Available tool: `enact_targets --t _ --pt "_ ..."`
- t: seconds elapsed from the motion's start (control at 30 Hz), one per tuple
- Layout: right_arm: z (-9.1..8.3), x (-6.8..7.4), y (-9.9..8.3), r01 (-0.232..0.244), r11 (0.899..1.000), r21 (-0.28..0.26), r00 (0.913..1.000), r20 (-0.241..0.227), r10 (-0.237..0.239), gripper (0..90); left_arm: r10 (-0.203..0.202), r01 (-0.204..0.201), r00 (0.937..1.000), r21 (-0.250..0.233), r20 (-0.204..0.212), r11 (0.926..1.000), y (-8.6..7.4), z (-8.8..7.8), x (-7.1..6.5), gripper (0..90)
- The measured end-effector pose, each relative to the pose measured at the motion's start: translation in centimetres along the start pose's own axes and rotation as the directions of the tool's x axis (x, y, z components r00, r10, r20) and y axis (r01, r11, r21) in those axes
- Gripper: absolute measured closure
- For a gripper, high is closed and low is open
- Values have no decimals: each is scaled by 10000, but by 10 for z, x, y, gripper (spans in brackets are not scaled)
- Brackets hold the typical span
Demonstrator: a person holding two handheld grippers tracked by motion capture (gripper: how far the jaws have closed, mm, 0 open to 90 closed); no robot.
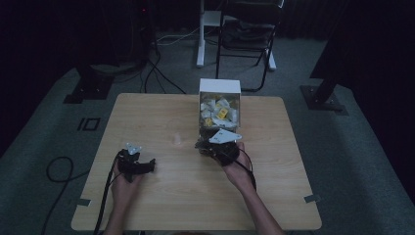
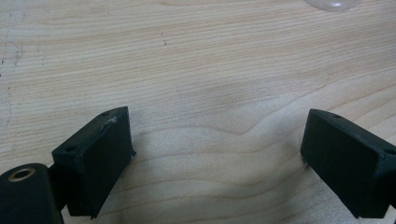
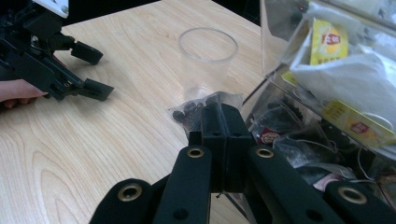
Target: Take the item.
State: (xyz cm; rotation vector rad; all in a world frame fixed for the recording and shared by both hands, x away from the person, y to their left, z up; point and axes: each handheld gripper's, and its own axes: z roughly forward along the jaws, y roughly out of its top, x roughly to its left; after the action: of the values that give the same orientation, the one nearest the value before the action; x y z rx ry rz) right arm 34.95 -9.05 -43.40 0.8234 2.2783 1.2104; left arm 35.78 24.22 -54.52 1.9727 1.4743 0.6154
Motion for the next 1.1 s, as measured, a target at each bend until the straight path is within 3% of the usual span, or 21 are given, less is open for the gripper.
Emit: enact_targets --t 1.1 --pt "13 21 34 214 9995 -221 9989 -401 -223 900 -34 34 10000 -29 1 10000 0 0 0 96"
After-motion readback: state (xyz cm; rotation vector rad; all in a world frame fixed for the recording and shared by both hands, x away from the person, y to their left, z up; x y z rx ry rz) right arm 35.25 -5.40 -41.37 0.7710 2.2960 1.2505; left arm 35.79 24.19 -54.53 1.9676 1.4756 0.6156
